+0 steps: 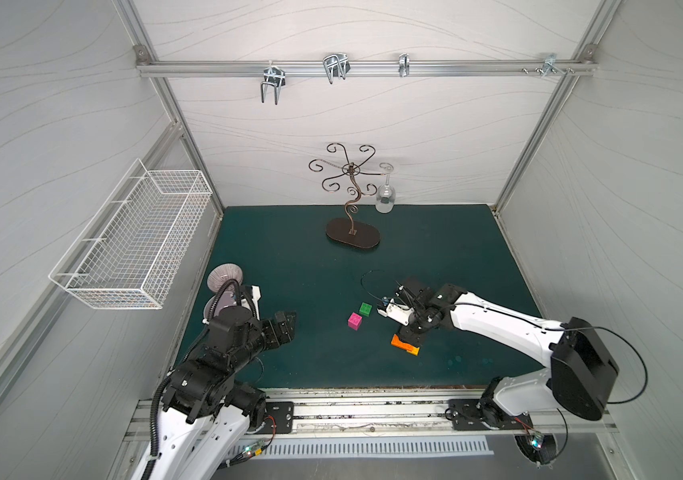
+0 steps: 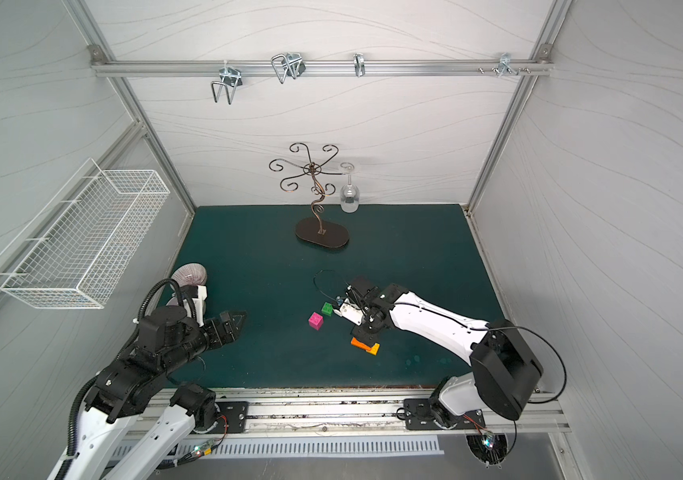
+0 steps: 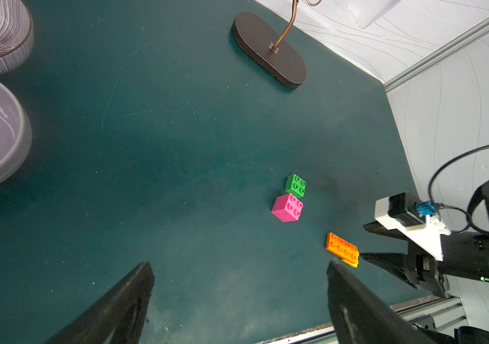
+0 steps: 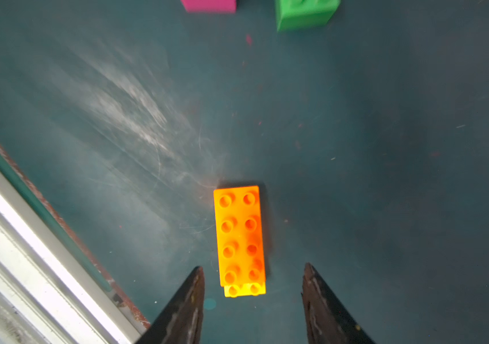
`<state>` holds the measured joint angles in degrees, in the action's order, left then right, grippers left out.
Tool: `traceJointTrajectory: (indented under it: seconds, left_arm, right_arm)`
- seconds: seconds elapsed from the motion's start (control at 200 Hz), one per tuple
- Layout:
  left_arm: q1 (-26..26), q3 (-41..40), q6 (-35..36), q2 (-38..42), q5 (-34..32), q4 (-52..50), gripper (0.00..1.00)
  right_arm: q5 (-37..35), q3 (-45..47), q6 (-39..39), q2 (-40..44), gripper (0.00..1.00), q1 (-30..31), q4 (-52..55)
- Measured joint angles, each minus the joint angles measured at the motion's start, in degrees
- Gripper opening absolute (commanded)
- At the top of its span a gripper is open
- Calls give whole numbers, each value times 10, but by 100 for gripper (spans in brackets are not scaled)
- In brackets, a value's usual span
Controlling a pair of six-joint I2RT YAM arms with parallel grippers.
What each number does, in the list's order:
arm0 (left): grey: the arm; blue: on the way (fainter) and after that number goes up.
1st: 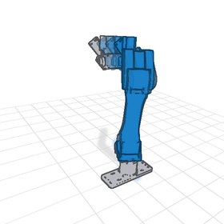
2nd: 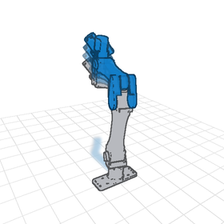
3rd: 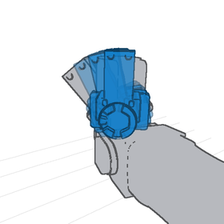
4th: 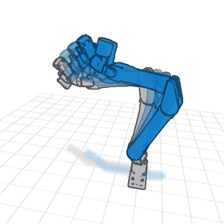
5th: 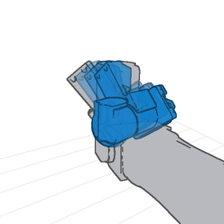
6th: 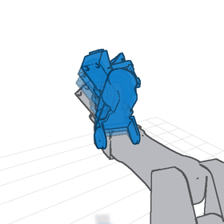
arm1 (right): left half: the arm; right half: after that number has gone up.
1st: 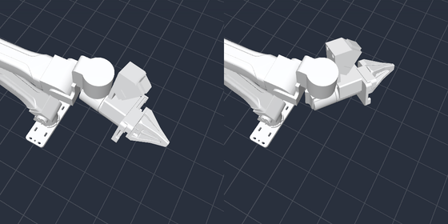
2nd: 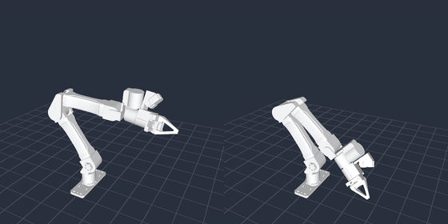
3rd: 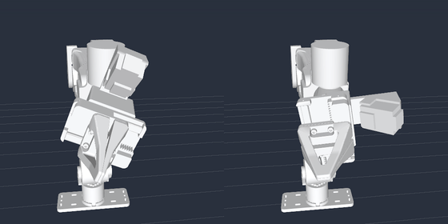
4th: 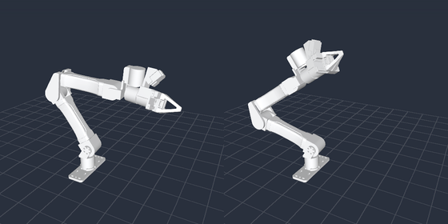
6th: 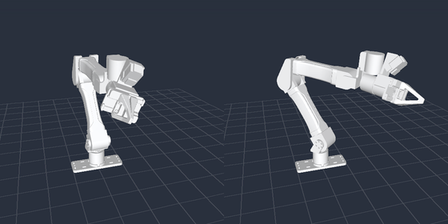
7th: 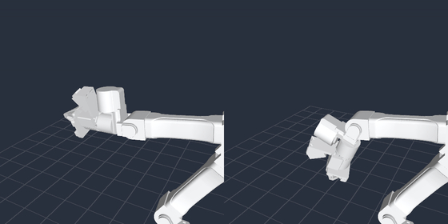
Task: Assemble the letter r with lego
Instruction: Assemble the lego brick with the lego brick, then adjust the lego brick at the center of the board.
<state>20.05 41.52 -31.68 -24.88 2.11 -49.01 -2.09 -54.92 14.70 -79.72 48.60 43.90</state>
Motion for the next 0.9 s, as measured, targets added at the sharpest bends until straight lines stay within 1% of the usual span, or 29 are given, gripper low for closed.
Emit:
traceJointTrajectory:
  seconds: [0.025,0.09,0.165,0.24,0.355,0.505,0.705,0.9]
  left_arm:
    - [0,0,0,0,0,0,94]
    - [0,0,0,0,0,0,94]
    - [0,0,0,-1,0,0,94]
    - [0,0,0,-1,0,0,94]
    - [0,0,0,-1,0,0,94]
    - [0,0,0,0,0,0,94]
    - [0,0,0,0,0,0,94]
    - [0,0,0,0,0,0,94]
  right_arm:
    - [-1,-8,-5,2,37,-1,6]
    - [-9,-30,-14,3,0,-3,23]
    - [-24,-51,-43,0,0,-9,46]
    - [-24,-69,-60,-12,0,-19,74]
    - [-24,-91,-100,-58,0,-33,116]
    - [-20,-107,-176,-111,0,-46,171]
    - [6,-126,-273,-110,0,-52,198]
    - [17,-93,-349,-107,0,-24,180]
